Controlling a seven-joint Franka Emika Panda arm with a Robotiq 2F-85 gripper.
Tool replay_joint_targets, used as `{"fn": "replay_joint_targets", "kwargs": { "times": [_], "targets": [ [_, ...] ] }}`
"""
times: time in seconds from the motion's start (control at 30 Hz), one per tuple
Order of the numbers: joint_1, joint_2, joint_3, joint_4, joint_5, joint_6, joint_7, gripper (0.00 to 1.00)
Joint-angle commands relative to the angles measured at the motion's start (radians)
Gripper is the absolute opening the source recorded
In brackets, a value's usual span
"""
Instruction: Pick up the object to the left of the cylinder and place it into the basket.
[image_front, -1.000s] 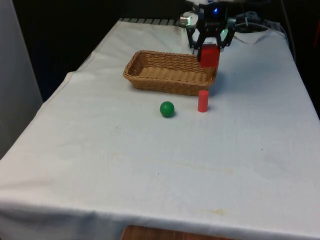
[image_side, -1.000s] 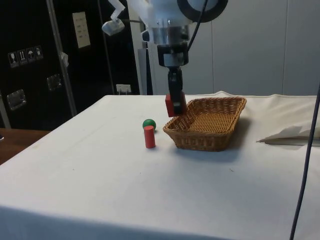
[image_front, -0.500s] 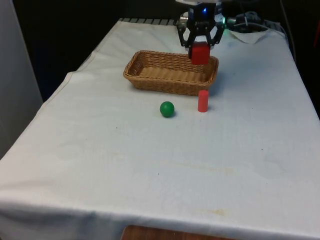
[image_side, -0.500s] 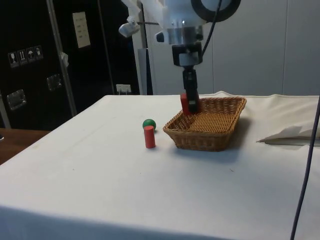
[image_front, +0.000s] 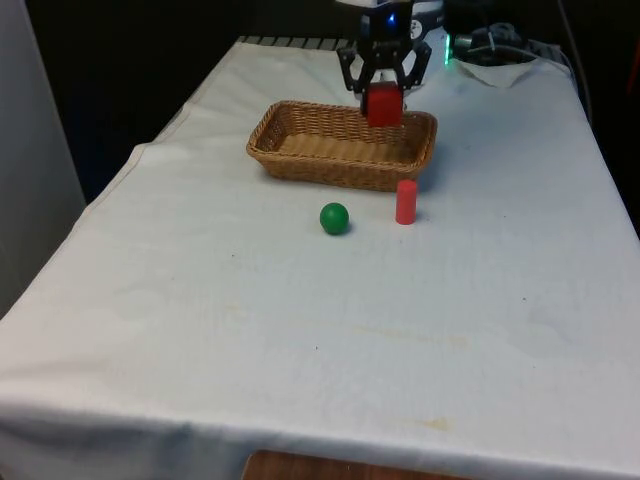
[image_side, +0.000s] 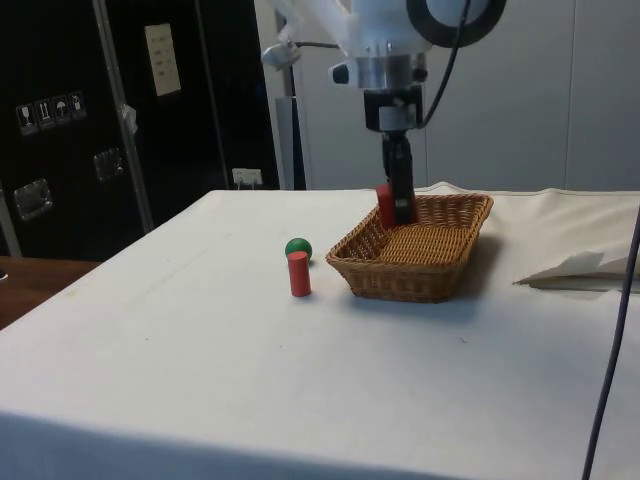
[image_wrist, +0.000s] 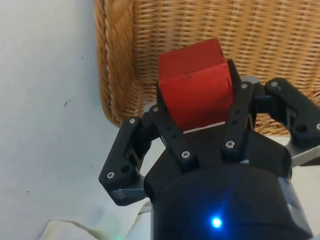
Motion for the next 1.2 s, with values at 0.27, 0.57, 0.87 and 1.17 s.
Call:
{"fn": "replay_joint_targets", "kwargs": {
  "times": [0.27,0.57,0.87,1.17],
  "targets": [
    [-0.007,0.022,-0.036,-0.031,-0.025,0.1,-0.035,0.0],
    [-0.007,0.073,-0.08,-0.032,-0.021,0.159,-0.102,0.0],
    [-0.003,0.137,-0.109,-0.05,0.003,0.233,-0.159,0.0],
    [-0.011,0.225,-0.112,-0.056,0.035,0.322,-0.204,0.0]
  ]
}}
